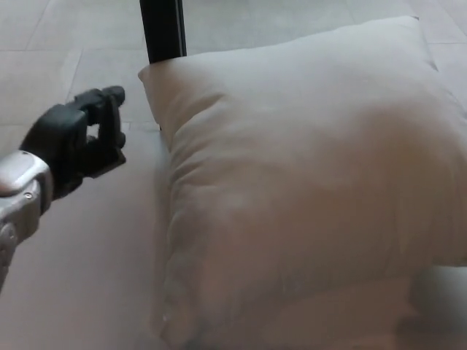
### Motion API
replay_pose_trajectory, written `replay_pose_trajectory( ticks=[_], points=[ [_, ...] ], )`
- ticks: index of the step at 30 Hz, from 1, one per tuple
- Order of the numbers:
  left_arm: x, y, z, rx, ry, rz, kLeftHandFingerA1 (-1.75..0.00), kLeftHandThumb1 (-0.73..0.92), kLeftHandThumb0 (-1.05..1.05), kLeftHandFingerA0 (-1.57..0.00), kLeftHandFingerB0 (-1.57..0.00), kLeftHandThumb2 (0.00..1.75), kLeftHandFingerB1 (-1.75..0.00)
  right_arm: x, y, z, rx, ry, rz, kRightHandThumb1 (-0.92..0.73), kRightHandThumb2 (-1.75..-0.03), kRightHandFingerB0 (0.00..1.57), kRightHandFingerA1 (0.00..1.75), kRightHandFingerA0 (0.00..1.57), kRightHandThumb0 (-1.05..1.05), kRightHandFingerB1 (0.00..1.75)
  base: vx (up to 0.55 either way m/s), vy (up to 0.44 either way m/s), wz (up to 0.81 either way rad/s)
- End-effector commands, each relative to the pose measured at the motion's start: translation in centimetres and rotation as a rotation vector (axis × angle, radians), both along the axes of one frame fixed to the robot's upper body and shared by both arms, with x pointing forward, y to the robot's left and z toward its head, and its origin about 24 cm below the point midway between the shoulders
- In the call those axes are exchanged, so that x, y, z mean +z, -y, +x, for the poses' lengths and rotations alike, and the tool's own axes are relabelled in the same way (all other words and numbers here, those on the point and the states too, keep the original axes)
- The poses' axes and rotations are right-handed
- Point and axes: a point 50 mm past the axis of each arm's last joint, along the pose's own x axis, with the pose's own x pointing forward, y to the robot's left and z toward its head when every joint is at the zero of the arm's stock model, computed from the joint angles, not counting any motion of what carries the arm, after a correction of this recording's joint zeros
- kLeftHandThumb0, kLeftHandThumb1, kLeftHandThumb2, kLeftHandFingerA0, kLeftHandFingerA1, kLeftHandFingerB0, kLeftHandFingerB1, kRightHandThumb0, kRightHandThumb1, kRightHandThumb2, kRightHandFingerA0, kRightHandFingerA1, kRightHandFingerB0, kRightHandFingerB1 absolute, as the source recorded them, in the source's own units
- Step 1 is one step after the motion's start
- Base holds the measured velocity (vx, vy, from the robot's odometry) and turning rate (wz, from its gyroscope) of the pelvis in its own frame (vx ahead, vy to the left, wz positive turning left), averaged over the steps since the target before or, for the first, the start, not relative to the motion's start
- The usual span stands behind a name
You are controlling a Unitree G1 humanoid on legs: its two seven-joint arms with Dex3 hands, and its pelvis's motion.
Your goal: The robot uses its left hand to press on the left side of the pillow kept in the middle of the desk and uses its right hand to lift up and the right side of the pillow and turn it over
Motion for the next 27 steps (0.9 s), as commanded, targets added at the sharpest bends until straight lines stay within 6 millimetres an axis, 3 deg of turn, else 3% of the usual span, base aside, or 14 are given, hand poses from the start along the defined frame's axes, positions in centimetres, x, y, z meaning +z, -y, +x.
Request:
replay_pose_trajectory(
  ticks=[1, 8, 9, 11, 13, 14, 16, 17, 18, 20, 22, 23, 26, 27],
  points=[
    [-3.8, 2.4, -0.3, 0.032, -0.243, 0.148, -0.36, 0.85, -1.05, -0.07, 0.00, 1.25, -0.07, -2.8, -1.4, 0.7, 0.013, -0.188, 0.007, -0.70, -1.20, 0.10, 0.45, 0.04, -0.95, 0.16, 0.00, 0.000, 0.00],
    [-5.8, 4.8, -0.4, 0.011, -0.288, 0.099, -0.28, 0.79, -1.05, 0.00, 0.00, 1.24, -0.02, -4.3, -2.8, 1.0, 0.065, -0.238, -0.076, -0.74, -1.22, 0.05, 0.52, 0.09, -1.01, 0.22, 0.00, 0.000, 0.00],
    [-5.9, 4.8, -0.5, 0.000, -0.287, 0.109, -0.27, 0.79, -1.05, 0.00, 0.00, 1.26, -0.03, -4.4, -2.9, 1.0, 0.067, -0.241, -0.091, -0.92, -0.77, 0.08, 0.46, 0.14, -1.05, 0.27, 0.00, 0.000, 0.00],
    [-6.1, 4.8, -0.5, -0.018, -0.292, 0.133, -0.28, 0.80, -1.05, 0.00, 0.00, 1.27, -0.03, -4.6, -2.8, 1.0, 0.076, -0.253, -0.115, -0.73, -1.24, 0.04, 0.51, 0.06, -0.99, 0.21, 0.00, 0.000, 0.00],
    [-6.2, 4.4, -0.7, -0.020, -0.296, 0.159, -0.47, 0.79, -1.05, -0.04, 0.00, 1.26, -0.05, -4.9, -2.7, 1.0, 0.075, -0.263, -0.126, -0.92, -0.77, 0.09, 0.46, 0.08, -1.05, 0.28, 0.00, 0.000, 0.00],
    [-6.6, 4.1, -0.7, -0.013, -0.305, 0.160, -0.35, 0.84, -1.05, -0.03, 0.00, 1.27, -0.04, -5.2, -2.7, 0.9, 0.071, -0.267, -0.121, -0.73, -1.19, 0.12, 0.50, 0.08, -1.05, 0.22, 0.00, 0.000, 0.00],
    [-6.7, 4.0, -0.7, 0.001, -0.312, 0.146, -0.31, 0.83, -1.05, 0.00, 0.00, 1.25, -0.05, -5.3, -2.7, 0.9, 0.069, -0.274, -0.119, -0.72, -1.20, 0.12, 0.48, 0.08, -1.04, 0.23, 0.00, 0.000, 0.00],
    [-6.6, 3.9, -0.7, 0.003, -0.332, 0.159, -0.46, 0.83, -1.05, -0.04, 0.00, 1.25, -0.05, -5.4, -2.6, 0.9, 0.069, -0.282, -0.107, -0.92, -0.76, 0.09, 0.44, 0.09, -1.05, 0.28, 0.00, 0.000, 0.00],
    [-6.6, 3.9, -0.8, 0.012, -0.380, 0.121, -1.20, 0.82, -1.05, -0.53, 0.00, 1.27, -0.14, -5.5, -2.6, 0.9, 0.063, -0.287, -0.109, -0.73, -1.21, 0.13, 0.49, 0.07, -1.05, 0.23, 0.00, 0.000, 0.00],
    [-6.7, 4.0, -0.9, -0.003, -0.380, 0.110, -1.59, 0.92, -1.01, -0.70, 0.00, 0.79, 0.00, -5.7, -2.6, 0.9, 0.055, -0.300, -0.117, -0.73, -1.18, 0.12, 0.50, 0.08, -1.05, 0.26, 0.00, 0.000, 0.00],
    [-6.9, 4.0, -1.0, -0.005, -0.381, 0.107, -1.44, 0.92, -1.01, -0.69, 0.00, 0.79, 0.00, -5.9, -2.7, 1.0, 0.045, -0.306, -0.130, -0.92, -0.75, 0.13, 0.44, 0.14, -1.05, 0.27, 0.00, 0.000, 0.00],
    [-7.0, 4.2, -0.9, -0.004, -0.385, 0.098, -1.27, 0.82, -1.05, -0.59, 0.00, 1.29, -0.12, -6.0, -3.1, 1.0, 0.055, -0.315, -0.133, -0.70, -1.21, 0.00, 0.54, 0.18, -0.92, 0.33, 0.00, 0.000, 0.00],
    [-7.1, 4.5, -0.8, 0.006, -0.392, 0.069, -1.19, 0.81, -1.05, -0.61, 0.00, 1.28, -0.13, -6.2, -3.7, 1.0, 0.103, -0.317, -0.150, -0.77, -1.24, 0.02, 0.49, 0.05, -1.01, 0.26, 0.00, 0.000, 0.00],
    [-7.4, 4.9, -0.8, 0.029, -0.388, 0.026, -0.24, 0.80, -1.05, 0.00, 0.00, 1.26, -0.12, -6.4, -4.3, 1.0, 0.138, -0.331, -0.168, -0.92, -0.74, 0.09, 0.41, 0.24, -1.05, 0.25, 0.00, 0.000, 0.00]
  ],
)
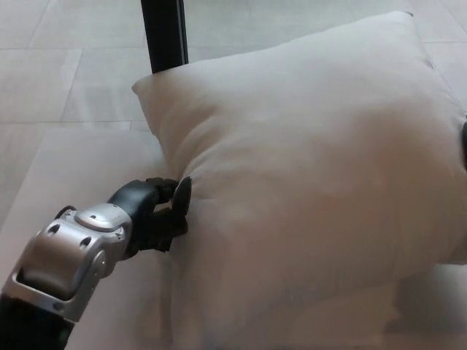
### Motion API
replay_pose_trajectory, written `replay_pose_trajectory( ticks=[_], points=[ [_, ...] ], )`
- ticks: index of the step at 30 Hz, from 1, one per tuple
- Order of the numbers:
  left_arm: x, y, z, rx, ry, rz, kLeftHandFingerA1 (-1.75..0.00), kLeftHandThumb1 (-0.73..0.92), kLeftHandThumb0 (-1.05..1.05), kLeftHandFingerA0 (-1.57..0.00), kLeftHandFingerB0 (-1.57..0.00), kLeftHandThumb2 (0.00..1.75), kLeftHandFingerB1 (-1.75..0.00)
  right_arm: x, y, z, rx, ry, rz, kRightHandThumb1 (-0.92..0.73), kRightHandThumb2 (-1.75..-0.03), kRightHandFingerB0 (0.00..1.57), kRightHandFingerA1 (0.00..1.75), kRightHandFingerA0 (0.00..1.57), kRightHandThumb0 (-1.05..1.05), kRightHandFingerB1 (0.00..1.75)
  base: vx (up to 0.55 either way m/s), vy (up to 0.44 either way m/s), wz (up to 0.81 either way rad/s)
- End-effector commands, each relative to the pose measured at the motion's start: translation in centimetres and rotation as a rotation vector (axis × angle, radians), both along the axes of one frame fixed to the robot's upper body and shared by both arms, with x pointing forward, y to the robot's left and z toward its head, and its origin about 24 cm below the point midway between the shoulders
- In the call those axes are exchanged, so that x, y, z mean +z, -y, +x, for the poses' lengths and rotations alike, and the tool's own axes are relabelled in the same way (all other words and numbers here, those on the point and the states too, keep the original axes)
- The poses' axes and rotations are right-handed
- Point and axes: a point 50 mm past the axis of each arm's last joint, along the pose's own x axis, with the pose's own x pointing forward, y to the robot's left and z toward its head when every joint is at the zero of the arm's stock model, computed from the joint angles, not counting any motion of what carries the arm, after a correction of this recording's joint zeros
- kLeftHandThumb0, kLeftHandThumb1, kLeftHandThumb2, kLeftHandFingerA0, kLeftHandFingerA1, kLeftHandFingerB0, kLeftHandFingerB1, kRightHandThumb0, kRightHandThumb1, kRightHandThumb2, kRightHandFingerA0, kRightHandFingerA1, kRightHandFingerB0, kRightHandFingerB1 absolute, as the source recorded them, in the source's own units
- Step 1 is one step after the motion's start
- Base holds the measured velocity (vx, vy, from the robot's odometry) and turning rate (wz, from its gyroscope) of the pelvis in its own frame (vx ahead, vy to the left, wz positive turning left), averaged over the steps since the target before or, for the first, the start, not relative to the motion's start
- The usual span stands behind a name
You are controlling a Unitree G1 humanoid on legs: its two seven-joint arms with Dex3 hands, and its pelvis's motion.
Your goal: The robot uses its left hand to press on the left side of the pillow kept in the middle of the desk and uses its right hand to lift up and the right side of the pillow and turn it over
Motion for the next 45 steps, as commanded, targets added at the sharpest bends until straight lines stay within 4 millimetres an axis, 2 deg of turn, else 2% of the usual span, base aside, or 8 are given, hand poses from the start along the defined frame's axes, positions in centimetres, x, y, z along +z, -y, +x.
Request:
replay_pose_trajectory(
  ticks=[1, 3, 9, 14, 16, 30, 32, 45],
  points=[
    [-1.3, 0.4, -0.3, 0.050, -0.071, -0.056, -0.24, 0.80, -1.05, 0.00, 0.00, 1.26, -0.12, -0.7, -1.2, -0.1, 0.072, -0.053, -0.024, -0.92, -0.74, 0.09, 0.41, 0.24, -1.05, 0.25, 0.00, 0.000, 0.00],
    [-1.6, 0.8, -0.5, 0.071, -0.079, -0.107, -0.29, 0.74, -1.03, -0.01, 0.00, 1.12, 0.00, -0.6, -2.0, 0.0, 0.117, -0.084, -0.018, -0.78, -1.24, 0.07, 0.49, 0.15, -1.05, 0.17, 0.00, 0.000, 0.00],
    [-2.6, 2.2, -1.2, 0.150, -0.137, -0.187, -0.36, 0.74, -1.04, -0.11, 0.00, 1.15, 0.00, -0.4, -4.0, 0.4, 0.151, -0.075, 0.056, -0.92, -0.78, 0.00, 0.44, 0.28, -1.05, 0.21, 0.00, 0.000, 0.00],
    [-2.8, 4.1, -1.4, 0.186, -0.151, -0.412, -0.27, 0.76, -1.05, 0.00, 0.00, 1.15, 0.00, 0.1, -5.8, 0.7, 0.226, -0.084, 0.125, -0.73, -1.23, 0.00, 0.54, 0.23, -1.05, 0.04, 0.00, 0.000, 0.00],
    [-2.7, 4.4, -1.4, 0.182, -0.144, -0.480, -0.31, 0.78, -1.05, -0.01, 0.00, 1.15, 0.00, 0.8, -7.5, 1.0, 0.280, -0.099, 0.154, -0.92, -0.74, 0.00, 0.46, 0.25, -1.05, 0.01, 0.00, 0.000, 0.00],
    [-5.3, 5.5, -1.6, 0.326, -0.200, -0.588, -0.60, 0.81, -1.03, -0.59, 0.00, 0.64, 0.00, 3.0, -12.6, 0.7, 0.471, -0.026, 0.384, -0.69, -1.16, 0.06, 0.63, 0.43, -1.01, 0.18, 0.00, 0.000, 0.00],
    [-5.3, 5.5, -1.6, 0.298, -0.194, -0.574, -0.67, 0.63, -0.96, -0.51, 0.00, 0.99, 0.00, 3.0, -13.4, 0.6, 0.504, -0.028, 0.411, -0.89, -0.73, 0.00, 0.54, 0.47, -1.05, 0.27, 0.00, 0.000, 0.00],
    [-5.8, 10.4, -2.1, 0.227, -0.193, -0.541, -0.67, 0.75, -0.59, -0.37, -0.04, 0.65, -0.27, 0.3, -19.1, -1.1, 0.664, -0.198, 0.322, -0.56, -0.97, 0.08, 0.65, 0.43, -1.02, 0.19, 0.00, 0.000, 0.00]
  ],
)
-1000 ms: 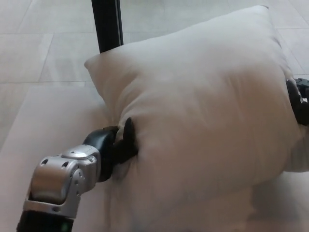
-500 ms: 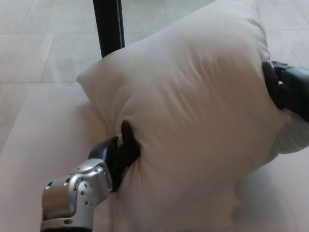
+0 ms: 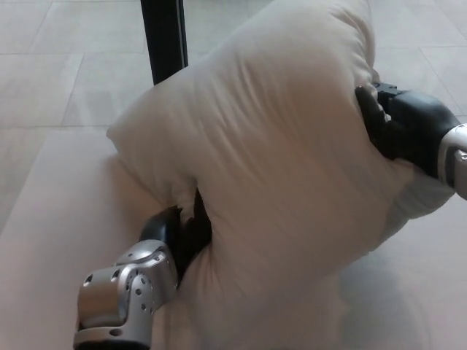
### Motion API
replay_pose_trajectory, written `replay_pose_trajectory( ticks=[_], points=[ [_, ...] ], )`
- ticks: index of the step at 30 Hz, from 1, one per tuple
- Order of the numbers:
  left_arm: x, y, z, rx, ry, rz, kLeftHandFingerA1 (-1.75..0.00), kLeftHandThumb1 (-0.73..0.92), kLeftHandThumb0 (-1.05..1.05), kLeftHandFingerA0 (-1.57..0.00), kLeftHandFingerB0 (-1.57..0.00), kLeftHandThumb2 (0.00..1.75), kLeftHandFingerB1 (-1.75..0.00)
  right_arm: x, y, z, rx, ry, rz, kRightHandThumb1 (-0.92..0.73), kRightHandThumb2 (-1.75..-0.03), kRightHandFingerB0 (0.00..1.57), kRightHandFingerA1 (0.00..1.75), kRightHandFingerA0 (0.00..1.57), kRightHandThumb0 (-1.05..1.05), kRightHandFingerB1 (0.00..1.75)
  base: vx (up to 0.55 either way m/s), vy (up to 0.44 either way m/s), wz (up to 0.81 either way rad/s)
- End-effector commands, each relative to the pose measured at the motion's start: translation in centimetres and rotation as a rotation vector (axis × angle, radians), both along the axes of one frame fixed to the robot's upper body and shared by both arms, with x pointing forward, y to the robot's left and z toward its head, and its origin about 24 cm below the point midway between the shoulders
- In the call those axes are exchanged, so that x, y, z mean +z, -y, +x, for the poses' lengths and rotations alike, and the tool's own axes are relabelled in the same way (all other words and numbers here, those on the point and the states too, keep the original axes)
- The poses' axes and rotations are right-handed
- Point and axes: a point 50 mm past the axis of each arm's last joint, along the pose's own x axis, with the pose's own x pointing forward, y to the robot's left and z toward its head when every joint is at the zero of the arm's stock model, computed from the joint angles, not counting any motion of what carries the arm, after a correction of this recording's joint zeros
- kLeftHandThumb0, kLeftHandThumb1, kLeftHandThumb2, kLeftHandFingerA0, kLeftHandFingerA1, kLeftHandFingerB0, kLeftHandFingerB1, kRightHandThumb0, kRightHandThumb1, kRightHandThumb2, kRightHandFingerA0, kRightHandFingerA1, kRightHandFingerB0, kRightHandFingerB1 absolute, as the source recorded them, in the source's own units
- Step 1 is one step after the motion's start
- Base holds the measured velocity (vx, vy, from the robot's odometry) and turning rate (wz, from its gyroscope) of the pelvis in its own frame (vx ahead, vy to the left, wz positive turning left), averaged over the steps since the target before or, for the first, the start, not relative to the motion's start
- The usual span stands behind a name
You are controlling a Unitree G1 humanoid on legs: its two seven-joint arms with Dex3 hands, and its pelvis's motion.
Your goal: The robot uses its left hand to press on the left side of the pillow kept in the middle of the desk and uses its right hand to lift up and the right side of the pillow and turn it over
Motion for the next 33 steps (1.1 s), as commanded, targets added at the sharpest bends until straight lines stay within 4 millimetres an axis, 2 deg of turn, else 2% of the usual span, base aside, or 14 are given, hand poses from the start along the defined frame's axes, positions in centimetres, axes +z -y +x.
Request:
replay_pose_trajectory(
  ticks=[1, 4, 5, 7, 8, 9, 11, 13, 14, 16, 17, 22, 24, 33],
  points=[
    [-1.6, 6.0, -1.4, -0.135, -0.072, -0.088, -0.90, 0.77, -0.56, -0.55, -0.16, 0.63, -0.46, -3.0, -7.3, -2.2, 0.312, -0.192, 0.116, -0.56, -0.97, 0.08, 0.64, 0.38, -1.02, 0.17, 0.00, 0.000, 0.00],
    [-1.7, 6.4, -1.4, -0.260, -0.025, -0.083, -1.28, 0.88, -0.70, -0.73, -0.30, 0.67, -0.54, -3.8, -8.2, -2.7, 0.324, -0.199, 0.082, -0.57, -0.97, 0.07, 0.66, 0.37, -1.03, 0.32, 0.00, 0.000, 0.00],
    [-1.8, 6.5, -1.5, -0.327, 0.003, -0.053, -1.17, 0.69, -0.81, -0.71, -0.19, 1.13, -0.59, -4.3, -8.4, -2.8, 0.322, -0.222, 0.073, -0.56, -0.95, 0.07, 0.64, 0.35, -1.03, 0.44, 0.00, 0.000, 0.00],
    [-2.0, 6.8, -1.6, -0.358, 0.029, -0.026, -1.14, 0.67, -0.87, -0.67, -0.19, 1.11, -0.59, -5.0, -8.5, -3.2, 0.336, -0.234, 0.041, -0.50, -0.93, 0.04, 0.64, 0.28, -0.94, 0.43, 0.00, 0.000, 0.00],
    [-2.1, 6.9, -1.7, -0.357, 0.045, -0.012, -1.04, 0.81, -0.89, -0.31, -0.14, 0.64, -0.46, -5.5, -8.8, -3.5, 0.342, -0.241, 0.017, -0.61, -0.60, 0.13, 0.61, 0.31, -0.92, 0.40, 0.00, 0.000, 0.00],
    [-2.3, 7.2, -2.0, -0.373, 0.100, -0.015, -0.81, 0.63, -0.86, -0.44, -0.18, 1.02, -0.55, -5.9, -9.0, -3.7, 0.344, -0.250, 0.006, -0.47, -0.90, 0.10, 0.62, 0.27, -0.85, 0.48, 0.00, 0.000, 0.00],
    [-2.6, 8.3, -2.9, -0.357, 0.103, 0.011, -0.56, 0.82, -0.79, -0.13, 0.00, 0.65, -0.12, -7.1, -9.9, -4.2, 0.350, -0.295, 0.003, -0.44, -0.87, 0.12, 0.63, 0.34, -0.81, 0.50, 0.00, 0.000, 0.00],
    [-2.5, 8.4, -3.2, -0.367, 0.111, 0.053, -0.56, 0.82, -0.79, -0.13, 0.00, 0.65, -0.12, -7.3, -10.3, -4.4, 0.354, -0.297, 0.007, -0.44, -0.87, 0.12, 0.63, 0.34, -0.81, 0.50, 0.00, 0.000, 0.00],
    [-2.4, 8.6, -3.5, -0.457, 0.208, 0.281, -0.29, 0.72, -0.90, -0.01, -0.07, 1.08, -0.26, -7.5, -10.7, -4.6, 0.364, -0.295, 0.008, -0.55, -0.58, 0.15, 0.61, 0.37, -0.87, 0.44, 0.00, 0.000, 0.00],
    [-2.7, 9.6, -4.6, -0.349, 0.097, 0.051, -0.45, 0.80, -0.81, -0.21, 0.00, 0.63, -0.08, -8.4, -12.4, -5.5, 0.425, -0.305, 0.039, -0.42, -0.74, 0.13, 0.61, 0.31, -0.91, 0.49, 0.00, 0.000, 0.00],
    [-2.9, 10.8, -5.0, -0.288, 0.056, -0.056, -0.22, 0.63, -0.89, -0.01, 0.00, 0.99, -0.06, -9.0, -13.5, -6.1, 0.451, -0.331, 0.037, -0.41, -0.73, 0.15, 0.62, 0.31, -0.90, 0.53, 0.00, 0.000, 0.00],
    [-3.3, 11.8, -4.9, -0.225, -0.034, -0.184, -0.67, 0.53, -0.85, -0.49, 0.00, 0.93, -0.08, -10.3, -15.6, -7.6, 0.509, -0.398, 0.020, -0.51, -0.56, 0.16, 0.70, 0.39, -0.74, 0.55, 0.00, 0.000, 0.00],
    [-3.5, 11.7, -5.2, -0.229, -0.049, -0.217, -0.64, 0.59, -0.94, -0.39, 0.00, 0.95, 0.00, -10.7, -15.7, -8.0, 0.521, -0.414, 0.018, -0.42, -0.81, 0.13, 0.72, 0.39, -0.79, 0.56, 0.00, 0.000, 0.00],
    [-5.1, 12.0, -6.4, -0.242, -0.054, -0.208, -0.59, 0.66, -0.81, -0.36, 0.00, 0.61, -0.02, -12.2, -17.4, -10.0, 0.615, -0.443, -0.020, -0.46, -0.55, 0.20, 1.00, 0.64, -0.72, 0.56, 0.00, 0.000, 0.00]
  ],
)
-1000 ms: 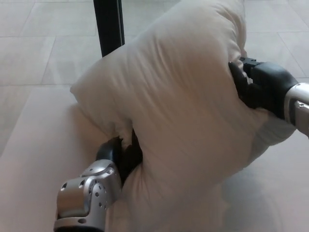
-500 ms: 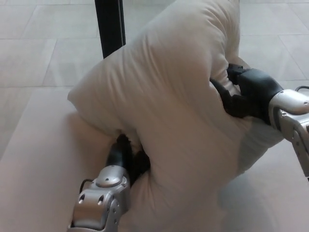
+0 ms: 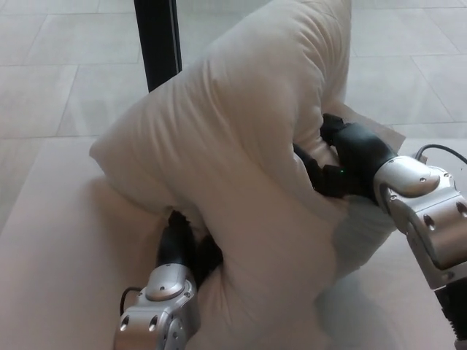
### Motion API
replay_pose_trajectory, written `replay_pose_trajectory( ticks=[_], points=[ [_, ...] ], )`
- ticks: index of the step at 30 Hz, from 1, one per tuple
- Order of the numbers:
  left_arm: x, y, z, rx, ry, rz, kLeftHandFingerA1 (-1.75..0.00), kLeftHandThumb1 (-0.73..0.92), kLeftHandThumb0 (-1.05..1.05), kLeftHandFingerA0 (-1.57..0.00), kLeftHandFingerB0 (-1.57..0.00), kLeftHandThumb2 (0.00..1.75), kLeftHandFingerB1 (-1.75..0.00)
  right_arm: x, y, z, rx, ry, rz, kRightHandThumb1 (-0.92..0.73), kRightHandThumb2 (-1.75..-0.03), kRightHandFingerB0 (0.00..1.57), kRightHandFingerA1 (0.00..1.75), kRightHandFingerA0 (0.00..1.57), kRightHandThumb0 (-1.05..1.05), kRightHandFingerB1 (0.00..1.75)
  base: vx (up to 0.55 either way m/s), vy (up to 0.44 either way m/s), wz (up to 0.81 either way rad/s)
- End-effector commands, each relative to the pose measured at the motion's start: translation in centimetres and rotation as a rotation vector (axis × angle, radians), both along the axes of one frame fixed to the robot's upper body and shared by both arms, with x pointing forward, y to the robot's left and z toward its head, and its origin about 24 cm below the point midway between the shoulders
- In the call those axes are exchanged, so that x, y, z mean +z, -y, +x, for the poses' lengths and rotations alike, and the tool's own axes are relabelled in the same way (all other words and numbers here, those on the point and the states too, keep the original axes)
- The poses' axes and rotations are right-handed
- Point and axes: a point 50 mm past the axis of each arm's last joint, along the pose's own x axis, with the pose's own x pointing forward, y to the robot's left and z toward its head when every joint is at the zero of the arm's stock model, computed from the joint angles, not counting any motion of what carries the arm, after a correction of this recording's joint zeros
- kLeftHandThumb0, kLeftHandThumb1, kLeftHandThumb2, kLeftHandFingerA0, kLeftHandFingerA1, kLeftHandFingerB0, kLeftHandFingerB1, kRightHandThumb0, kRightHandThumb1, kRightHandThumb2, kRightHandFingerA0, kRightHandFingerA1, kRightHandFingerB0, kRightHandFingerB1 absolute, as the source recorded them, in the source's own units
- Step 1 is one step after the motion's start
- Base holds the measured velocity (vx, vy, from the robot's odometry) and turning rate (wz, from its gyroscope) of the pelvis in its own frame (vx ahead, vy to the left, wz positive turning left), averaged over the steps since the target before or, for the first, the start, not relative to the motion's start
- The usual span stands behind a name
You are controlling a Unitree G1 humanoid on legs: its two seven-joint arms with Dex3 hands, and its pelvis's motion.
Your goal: The robot uses its left hand to press on the left side of the pillow kept in the middle of the desk and uses its right hand to lift up and the right side of the pillow and turn it over
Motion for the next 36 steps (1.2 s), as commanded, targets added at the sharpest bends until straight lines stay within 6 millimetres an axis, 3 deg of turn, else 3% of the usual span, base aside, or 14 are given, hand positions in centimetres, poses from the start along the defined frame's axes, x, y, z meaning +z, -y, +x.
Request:
replay_pose_trajectory(
  ticks=[1, 8, 9, 13, 14, 24, 25, 27, 29, 31, 33, 34, 35, 36],
  points=[
    [-3.2, 10.4, -5.1, -0.295, -0.216, -0.334, -0.59, 0.66, -0.81, -0.36, 0.00, 0.61, -0.02, -9.0, -12.8, -8.8, 0.575, -0.535, 0.149, -0.46, -0.55, 0.20, 1.00, 0.64, -0.72, 0.56, 0.00, 0.000, 0.00],
    [-3.9, 10.0, -5.4, -0.318, -0.224, -0.288, -0.53, 0.64, -0.78, -0.33, 0.00, 0.60, -0.04, -9.7, -12.8, -9.1, 0.598, -0.522, 0.132, -0.43, -0.54, 0.21, 1.58, 0.92, -0.68, 0.56, 0.00, 0.000, 0.00],
    [-3.9, 9.9, -5.4, -0.313, -0.224, -0.295, -0.58, 0.51, -0.82, -0.25, 0.00, 0.90, -0.08, -9.7, -12.9, -9.2, 0.602, -0.518, 0.123, -0.41, -0.58, 0.22, 1.63, 0.90, -0.68, 0.57, 0.00, 0.000, 0.00],
    [-4.2, 10.1, -5.7, -0.307, -0.232, -0.311, -0.54, 0.50, -0.80, -0.19, 0.00, 0.88, -0.09, -9.9, -12.7, -9.3, 0.621, -0.514, 0.110, -0.44, -0.54, 0.24, 1.62, 0.95, -0.66, 0.55, 0.00, 0.000, 0.00],
    [-4.4, 10.1, -5.8, -0.312, -0.236, -0.304, -0.63, 0.50, -0.77, -0.44, 0.00, 0.76, -0.02, -10.2, -12.6, -9.3, 0.640, -0.512, 0.099, -0.31, -0.82, 0.27, 1.45, 1.27, -0.56, 0.61, 0.00, 0.000, 0.00],
    [-4.7, 10.3, -6.3, -0.346, -0.215, -0.269, -0.57, 0.53, -0.82, -0.25, 0.00, 0.92, -0.08, -10.5, -12.4, -9.3, 0.619, -0.542, 0.089, -0.38, -0.60, 0.30, 1.68, 1.04, -0.68, 0.53, 0.00, 0.000, 0.00],
    [-4.6, 10.3, -6.2, -0.359, -0.212, -0.258, -0.59, 0.65, -0.78, -0.42, 0.00, 0.60, -0.02, -10.4, -12.3, -9.2, 0.598, -0.533, 0.102, -0.38, -0.59, 0.31, 1.69, 1.02, -0.69, 0.53, 0.00, 0.000, 0.00],
    [-4.3, 10.3, -5.9, -0.372, -0.205, -0.242, -0.61, 0.65, -0.77, -0.49, 0.00, 0.60, -0.05, -9.9, -11.7, -8.7, 0.544, -0.522, 0.169, -0.29, -0.81, 0.26, 1.47, 1.32, -0.53, 0.59, 0.00, 0.000, 0.00],
    [-3.1, 9.1, -4.9, -0.537, -0.056, 0.034, -0.67, 0.67, -0.94, -0.54, 0.00, 1.01, 0.00, -7.8, -10.4, -6.7, 0.408, -0.464, 0.296, -0.33, -0.83, 0.31, 1.49, 1.37, -0.57, 0.59, 0.00, 0.000, 0.00],
    [-3.0, 8.0, -4.6, -0.529, -0.043, 0.008, -0.53, 0.58, -0.88, 0.00, 0.00, 0.99, -0.10, -5.5, -7.7, -4.7, 0.359, -0.327, 0.348, -0.35, -0.84, 0.30, 1.48, 1.26, -0.66, 0.58, 0.00, 0.000, 0.00],
    [-3.5, 6.3, -4.3, -0.465, -0.123, -0.034, -1.18, 0.89, -0.50, -0.33, -0.14, 0.64, -0.43, -3.3, -5.6, -3.4, 0.271, -0.281, 0.390, -0.44, -0.59, 0.30, 1.51, 0.85, -0.71, 0.40, 0.00, 0.000, 0.00],
    [-3.5, 5.5, -4.3, -0.425, -0.134, -0.105, -0.82, 0.82, -0.55, -0.25, 0.00, 0.64, -0.02, -2.6, -4.6, -2.9, 0.238, -0.262, 0.394, -0.47, -0.58, 0.28, 1.54, 0.81, -0.64, 0.37, 0.00, 0.000, 0.00],
    [-3.4, 4.4, -4.3, -0.400, -0.125, -0.138, -0.82, 0.69, -0.79, -0.53, 0.00, 0.95, -0.06, -1.8, -3.3, -2.3, 0.200, -0.242, 0.412, -0.48, -0.55, 0.26, 0.76, 0.45, -0.64, 0.34, 0.00, 0.000, 0.00],
    [-3.4, 3.8, -4.4, -0.383, -0.112, -0.138, -0.82, 0.69, -0.79, -0.53, 0.00, 0.95, -0.06, -1.4, -2.5, -2.1, 0.175, -0.231, 0.422, -0.48, -0.55, 0.26, 0.76, 0.45, -0.64, 0.34, 0.00, 0.000, 0.00]
  ],
)
